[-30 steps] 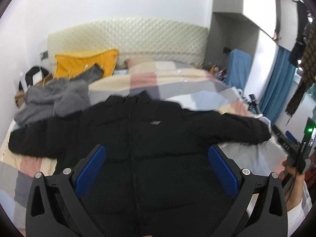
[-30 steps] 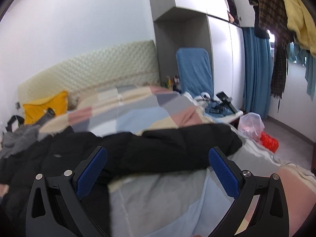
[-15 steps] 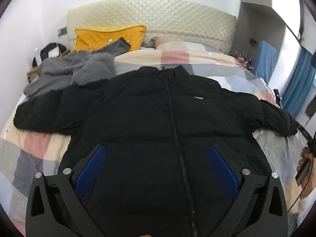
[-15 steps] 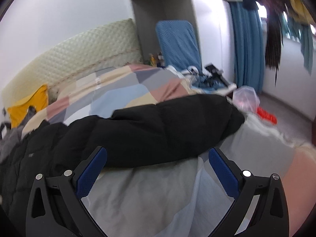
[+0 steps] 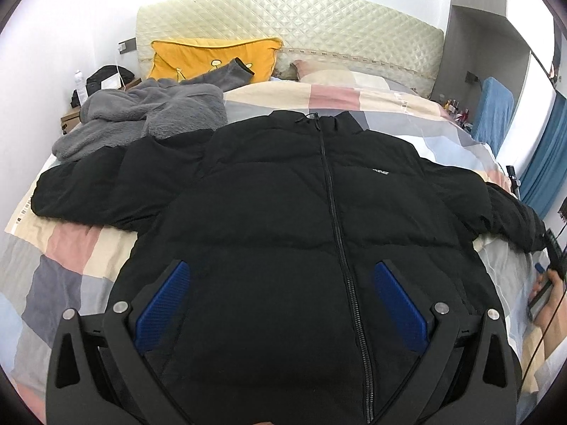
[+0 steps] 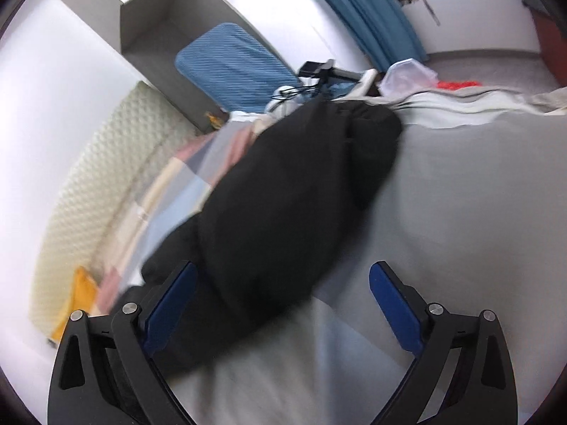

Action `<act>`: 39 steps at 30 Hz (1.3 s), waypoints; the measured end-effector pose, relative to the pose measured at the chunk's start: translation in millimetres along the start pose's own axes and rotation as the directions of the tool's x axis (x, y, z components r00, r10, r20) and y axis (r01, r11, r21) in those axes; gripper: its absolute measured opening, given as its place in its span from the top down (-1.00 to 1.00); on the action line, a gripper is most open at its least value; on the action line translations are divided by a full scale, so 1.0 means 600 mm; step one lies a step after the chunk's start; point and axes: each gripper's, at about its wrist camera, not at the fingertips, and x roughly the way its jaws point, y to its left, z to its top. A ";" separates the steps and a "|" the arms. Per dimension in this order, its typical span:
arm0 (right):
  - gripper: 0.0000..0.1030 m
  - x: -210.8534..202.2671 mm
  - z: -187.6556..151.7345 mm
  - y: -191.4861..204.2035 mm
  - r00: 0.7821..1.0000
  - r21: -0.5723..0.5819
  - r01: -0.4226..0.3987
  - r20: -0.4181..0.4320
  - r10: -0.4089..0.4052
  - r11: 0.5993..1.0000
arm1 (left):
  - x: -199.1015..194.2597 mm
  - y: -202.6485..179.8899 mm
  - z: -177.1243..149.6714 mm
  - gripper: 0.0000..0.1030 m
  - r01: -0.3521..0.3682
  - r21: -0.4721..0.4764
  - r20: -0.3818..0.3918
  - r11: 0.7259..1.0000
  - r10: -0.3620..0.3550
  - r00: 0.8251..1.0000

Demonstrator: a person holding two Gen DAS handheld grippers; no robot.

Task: Fold large clothes
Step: 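Lift the held sleeve and fold it across the jacket body, then open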

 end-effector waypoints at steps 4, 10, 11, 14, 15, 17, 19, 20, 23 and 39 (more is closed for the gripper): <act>-0.77 0.040 0.004 0.022 0.998 -0.013 -0.060 -0.027 0.059 0.998 | 0.010 -0.003 -0.004 -1.00 -0.018 0.003 0.005 1.000 0.018 1.000; -0.66 0.081 0.010 0.032 0.998 -0.054 -0.065 -0.030 0.064 0.996 | 0.034 -0.013 -0.010 -1.00 -0.049 0.029 0.018 0.998 0.049 0.999; -0.58 0.082 0.011 0.031 0.997 -0.051 -0.068 -0.025 0.067 0.996 | 0.041 -0.012 -0.012 -1.00 -0.053 0.030 0.011 0.998 0.052 0.999; -0.32 0.088 0.026 0.026 0.996 -0.027 -0.088 -0.009 0.088 0.996 | 0.060 -0.009 -0.014 -1.00 -0.047 0.022 -0.013 0.999 0.047 0.999; -0.17 0.089 0.032 0.026 0.996 -0.030 -0.091 -0.005 0.091 0.995 | 0.066 -0.006 -0.015 -1.00 -0.041 0.014 -0.022 0.999 0.041 0.999; 0.09 0.088 0.046 0.043 0.997 -0.074 -0.073 -0.005 0.073 0.995 | 0.075 -0.001 -0.016 -1.00 -0.023 -0.008 -0.038 1.000 0.023 0.999; 0.34 0.070 0.059 0.074 0.996 -0.142 -0.072 0.038 0.078 0.987 | 0.082 0.005 -0.015 -1.00 -0.026 -0.029 -0.057 0.999 0.024 0.998; 0.46 0.064 0.063 0.087 0.996 -0.169 -0.065 0.053 0.074 0.983 | 0.083 0.005 -0.015 -1.00 -0.030 -0.036 -0.064 0.999 0.027 0.998; 0.70 0.042 0.071 0.141 0.992 -0.243 -0.060 0.095 0.085 0.968 | 0.084 0.006 -0.016 -1.00 -0.039 -0.056 -0.101 0.998 0.033 0.994; 0.82 -0.126 0.000 0.502 0.937 -0.610 -0.103 0.206 0.283 0.786 | 0.037 0.005 -0.005 -1.00 -0.164 0.111 0.004 0.980 0.165 0.986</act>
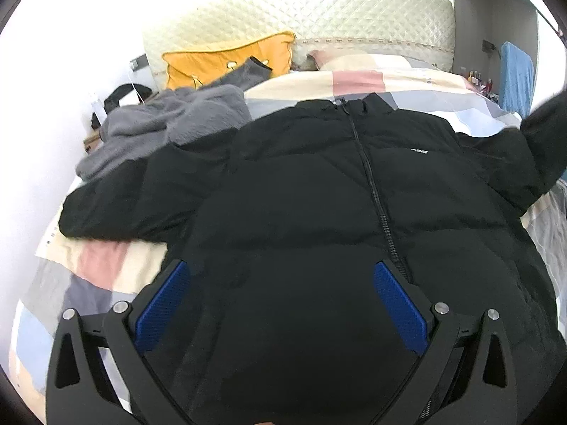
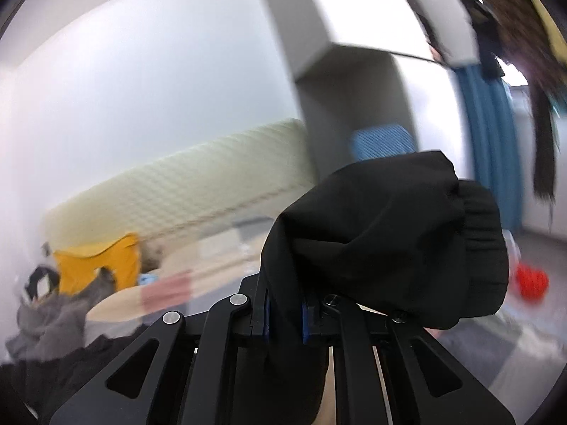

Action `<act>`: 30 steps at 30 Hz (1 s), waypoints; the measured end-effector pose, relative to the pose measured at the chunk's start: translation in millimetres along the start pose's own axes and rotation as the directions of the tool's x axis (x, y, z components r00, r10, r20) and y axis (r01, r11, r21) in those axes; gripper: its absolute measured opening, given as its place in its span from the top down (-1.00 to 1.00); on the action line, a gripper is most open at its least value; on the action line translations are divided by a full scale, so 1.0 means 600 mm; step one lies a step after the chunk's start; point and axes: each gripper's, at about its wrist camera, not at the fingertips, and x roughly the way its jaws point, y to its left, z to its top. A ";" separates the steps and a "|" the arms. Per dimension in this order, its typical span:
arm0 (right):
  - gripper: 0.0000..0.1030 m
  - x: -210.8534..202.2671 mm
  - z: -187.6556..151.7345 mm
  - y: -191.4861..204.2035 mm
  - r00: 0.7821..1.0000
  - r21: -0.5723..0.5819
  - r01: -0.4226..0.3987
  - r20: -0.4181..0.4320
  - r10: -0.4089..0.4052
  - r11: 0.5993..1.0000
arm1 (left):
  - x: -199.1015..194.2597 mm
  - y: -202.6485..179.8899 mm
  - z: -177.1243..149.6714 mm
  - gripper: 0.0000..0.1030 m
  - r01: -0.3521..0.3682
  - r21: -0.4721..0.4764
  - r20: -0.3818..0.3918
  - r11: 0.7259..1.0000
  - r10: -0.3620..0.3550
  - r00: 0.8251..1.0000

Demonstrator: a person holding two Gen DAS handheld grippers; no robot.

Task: Fold large clothes
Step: 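Lift the held sleeve and fold it across the jacket body, then open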

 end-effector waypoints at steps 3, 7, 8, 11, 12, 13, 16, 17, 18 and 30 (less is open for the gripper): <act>0.83 -0.023 0.030 0.109 0.997 -0.099 -0.071 0.005 0.072 0.993 | -0.016 0.016 0.005 -1.00 -0.002 -0.010 0.041 1.000 0.002 0.999; 0.83 -0.049 0.033 0.239 0.989 -0.198 -0.147 -0.010 0.148 0.969 | -0.040 0.052 0.006 -1.00 -0.018 -0.031 0.075 0.999 0.020 0.997; 0.83 -0.053 0.027 0.277 0.985 -0.224 -0.171 -0.026 0.170 0.959 | -0.041 0.057 0.004 -1.00 -0.031 -0.032 0.069 0.999 0.033 0.997; 0.84 -0.060 0.001 0.371 0.972 -0.286 -0.236 -0.070 0.226 0.929 | -0.042 0.073 -0.008 -1.00 -0.055 -0.022 0.042 0.998 0.056 0.998; 0.84 -0.060 -0.013 0.400 0.965 -0.307 -0.261 -0.090 0.245 0.915 | -0.047 0.080 -0.010 -1.00 -0.061 -0.027 0.053 0.998 0.063 0.997; 0.84 -0.062 -0.028 0.426 0.960 -0.328 -0.279 -0.108 0.257 0.903 | -0.053 0.092 -0.011 -1.00 -0.069 -0.037 0.065 0.997 0.072 0.995; 0.85 -0.064 -0.095 0.521 0.941 -0.411 -0.335 -0.183 0.283 0.848 | -0.066 0.122 -0.002 -1.00 -0.057 -0.092 0.093 0.994 0.066 0.993; 0.85 -0.064 -0.120 0.540 0.934 -0.430 -0.354 -0.206 0.292 0.831 | -0.071 0.136 -0.001 -1.00 -0.048 -0.121 0.108 0.992 0.061 0.992; 0.85 -0.065 -0.147 0.563 0.926 -0.448 -0.373 -0.229 0.299 0.812 | -0.076 0.150 0.000 -1.00 -0.042 -0.144 0.123 0.989 0.060 0.991; 0.84 -0.039 -0.476 0.775 0.858 -0.634 -0.481 -0.483 0.176 0.606 | -0.061 0.262 -0.024 -1.00 -0.059 -0.315 0.113 0.947 0.099 0.989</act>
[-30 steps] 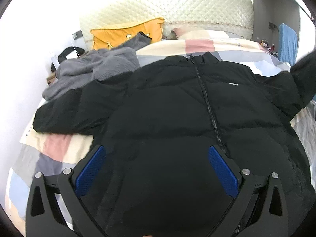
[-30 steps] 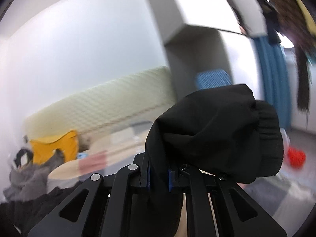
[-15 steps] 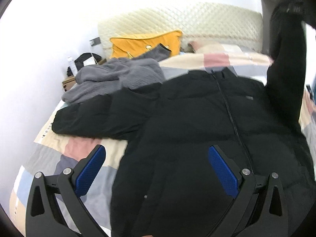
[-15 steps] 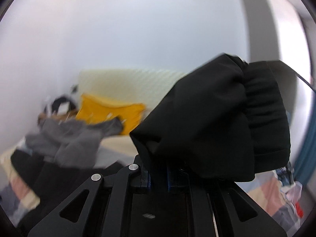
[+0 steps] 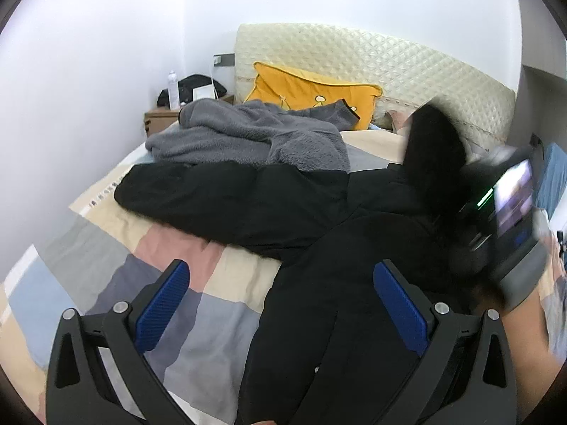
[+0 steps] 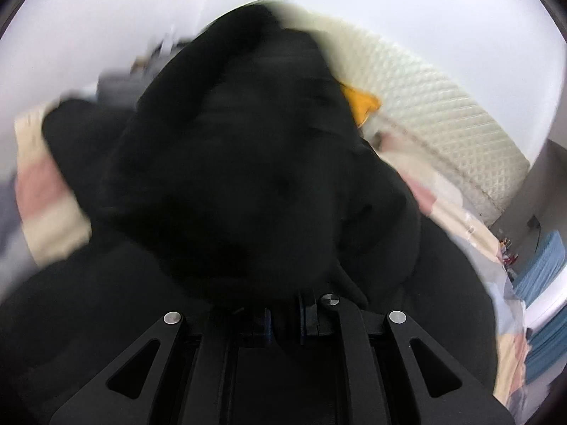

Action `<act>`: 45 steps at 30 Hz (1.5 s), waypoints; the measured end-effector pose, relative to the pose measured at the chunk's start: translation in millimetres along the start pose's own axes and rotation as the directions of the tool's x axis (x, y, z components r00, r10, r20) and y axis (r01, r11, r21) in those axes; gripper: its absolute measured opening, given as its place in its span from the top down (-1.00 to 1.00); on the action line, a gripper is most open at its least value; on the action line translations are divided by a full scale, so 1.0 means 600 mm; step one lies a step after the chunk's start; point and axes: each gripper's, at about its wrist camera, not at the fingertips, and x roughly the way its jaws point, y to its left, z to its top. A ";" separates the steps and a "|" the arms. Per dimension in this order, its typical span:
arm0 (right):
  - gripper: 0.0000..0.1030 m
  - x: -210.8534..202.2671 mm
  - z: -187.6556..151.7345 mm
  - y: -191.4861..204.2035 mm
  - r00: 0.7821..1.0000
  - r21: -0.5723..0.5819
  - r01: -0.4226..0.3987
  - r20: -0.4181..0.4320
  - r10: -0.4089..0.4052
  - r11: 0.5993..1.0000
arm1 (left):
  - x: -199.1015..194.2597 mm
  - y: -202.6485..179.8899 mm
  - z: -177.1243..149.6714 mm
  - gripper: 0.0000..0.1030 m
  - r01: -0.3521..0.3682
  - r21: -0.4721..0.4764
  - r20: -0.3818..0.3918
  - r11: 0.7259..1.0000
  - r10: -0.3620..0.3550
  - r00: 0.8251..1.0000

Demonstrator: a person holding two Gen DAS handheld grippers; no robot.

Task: Fold large clothes
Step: 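Lift the held sleeve and fold it across the jacket body, then open, then withdraw the right tool from the folded sleeve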

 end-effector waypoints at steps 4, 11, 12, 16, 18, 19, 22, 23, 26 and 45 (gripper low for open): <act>0.82 0.046 -0.032 0.035 0.995 -0.085 0.022 -0.091 -0.030 0.996 | 0.011 -0.005 -0.006 -1.00 0.008 0.009 -0.009 1.000 -0.008 1.000; 0.50 0.042 -0.017 0.006 0.995 -0.038 -0.034 -0.097 0.030 0.999 | 0.026 -0.013 -0.015 -1.00 0.044 0.012 -0.038 0.999 -0.043 0.998; 0.32 0.038 -0.016 -0.001 0.994 -0.029 -0.053 -0.095 0.050 0.998 | 0.025 -0.012 -0.015 -1.00 0.050 0.006 -0.037 0.999 -0.049 0.998; -0.40 0.003 -0.019 -0.011 0.988 -0.027 -0.140 -0.075 0.138 0.990 | 0.026 -0.010 -0.017 -1.00 0.063 -0.009 -0.045 0.998 -0.063 0.997; -0.42 -0.018 -0.018 -0.008 0.985 -0.028 -0.168 -0.049 0.167 0.985 | 0.028 -0.013 -0.018 -1.00 0.067 -0.008 -0.057 0.998 -0.068 0.996; -0.42 -0.031 -0.021 -0.014 0.982 -0.016 -0.183 -0.036 0.183 0.983 | 0.027 -0.015 -0.019 -1.00 0.068 -0.006 -0.058 0.998 -0.068 0.996; -0.42 -0.078 -0.043 -0.032 0.979 0.034 -0.205 0.004 0.205 0.978 | 0.022 -0.026 -0.022 -1.00 0.081 0.009 -0.058 0.997 -0.080 0.995; -0.42 -0.088 -0.052 -0.049 0.979 0.057 -0.203 0.016 0.203 0.977 | 0.021 -0.028 -0.023 -1.00 0.088 0.012 -0.060 0.996 -0.087 0.994; -0.43 -0.113 -0.090 -0.112 0.987 0.109 -0.162 0.031 0.160 0.981 | 0.017 -0.042 -0.028 -1.00 0.119 0.023 -0.067 0.993 -0.117 0.991; -0.44 -0.131 -0.371 -0.418 0.994 0.525 0.059 -0.113 0.000 0.849 | 0.020 -0.139 -0.056 -1.00 0.224 0.072 -0.112 0.972 -0.215 0.970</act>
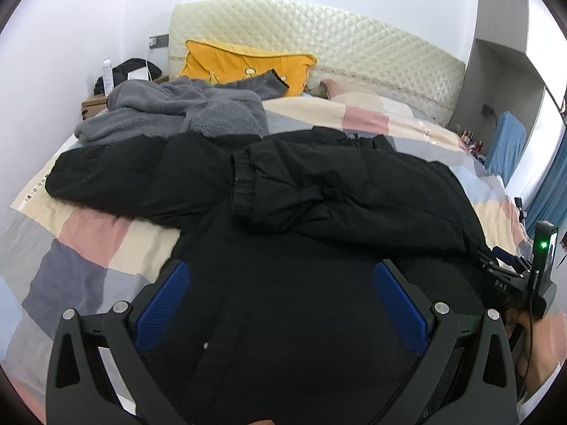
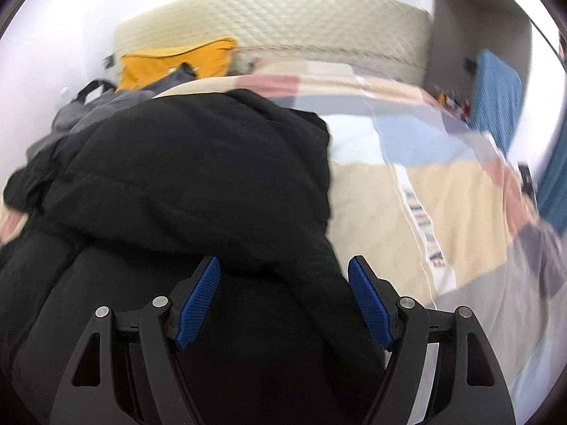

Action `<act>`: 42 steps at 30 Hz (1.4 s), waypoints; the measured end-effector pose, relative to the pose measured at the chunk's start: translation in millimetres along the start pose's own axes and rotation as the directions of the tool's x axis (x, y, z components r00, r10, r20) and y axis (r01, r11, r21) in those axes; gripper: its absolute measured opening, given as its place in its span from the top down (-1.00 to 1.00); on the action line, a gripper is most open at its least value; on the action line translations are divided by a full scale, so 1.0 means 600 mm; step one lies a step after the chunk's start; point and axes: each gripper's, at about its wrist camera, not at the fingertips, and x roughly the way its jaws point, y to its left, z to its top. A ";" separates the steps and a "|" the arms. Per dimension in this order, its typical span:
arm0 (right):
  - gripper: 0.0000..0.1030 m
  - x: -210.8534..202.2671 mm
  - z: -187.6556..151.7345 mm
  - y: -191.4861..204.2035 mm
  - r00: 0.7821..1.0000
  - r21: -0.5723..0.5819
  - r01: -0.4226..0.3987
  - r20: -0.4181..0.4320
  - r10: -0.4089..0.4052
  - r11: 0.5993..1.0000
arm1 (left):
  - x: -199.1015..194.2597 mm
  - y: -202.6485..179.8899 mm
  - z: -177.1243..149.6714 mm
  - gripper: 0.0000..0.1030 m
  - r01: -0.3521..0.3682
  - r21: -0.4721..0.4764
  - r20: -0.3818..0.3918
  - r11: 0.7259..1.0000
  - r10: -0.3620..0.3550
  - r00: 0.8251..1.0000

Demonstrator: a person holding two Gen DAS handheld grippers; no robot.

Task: Fold large clothes
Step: 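Withdraw the right tool from the folded sleeve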

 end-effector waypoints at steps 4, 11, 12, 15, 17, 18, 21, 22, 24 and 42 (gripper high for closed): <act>-0.44 0.042 -0.004 -0.020 0.998 0.064 -0.002 -0.061 0.006 0.998 | 0.013 -0.018 -0.004 -1.00 -0.009 0.021 -0.023 1.000 0.010 1.000; -0.44 0.045 0.007 -0.033 0.999 0.124 -0.039 -0.001 0.039 0.992 | 0.025 -0.044 -0.017 -1.00 -0.003 0.059 -0.033 0.998 0.005 0.999; -0.44 0.041 0.012 -0.040 0.999 0.141 -0.046 0.022 0.044 0.989 | 0.027 -0.048 -0.019 -1.00 0.001 0.062 -0.036 0.998 0.001 0.999; -0.44 0.037 0.014 -0.064 0.997 0.197 -0.062 0.052 0.052 0.978 | 0.034 -0.058 -0.020 -1.00 0.008 0.072 -0.038 0.997 -0.005 0.999; -0.44 0.037 0.011 -0.080 0.997 0.234 -0.059 0.059 0.046 0.971 | 0.036 -0.063 -0.020 -1.00 0.008 0.077 -0.039 0.997 -0.005 0.999; -0.44 0.039 0.010 -0.086 0.997 0.250 -0.058 0.056 0.045 0.967 | 0.037 -0.064 -0.020 -1.00 0.009 0.077 -0.040 0.997 -0.006 0.999; -0.45 0.039 0.007 -0.094 0.998 0.279 -0.063 0.041 0.054 0.958 | 0.039 -0.069 -0.020 -1.00 0.009 0.081 -0.038 0.997 -0.006 0.999; -0.45 0.034 0.008 -0.088 0.998 0.264 -0.054 0.038 0.046 0.963 | 0.039 -0.069 -0.020 -1.00 0.009 0.081 -0.038 0.997 -0.006 0.999; -0.48 0.021 0.012 -0.080 0.999 0.231 -0.042 0.041 0.034 0.972 | 0.038 -0.071 -0.020 -1.00 0.008 0.077 -0.037 0.997 -0.005 0.999; -0.50 -0.197 -0.003 -0.009 0.973 0.063 -0.134 0.195 0.119 0.989 | -0.035 -0.092 -0.029 -1.00 0.049 0.087 0.028 0.995 -0.052 0.998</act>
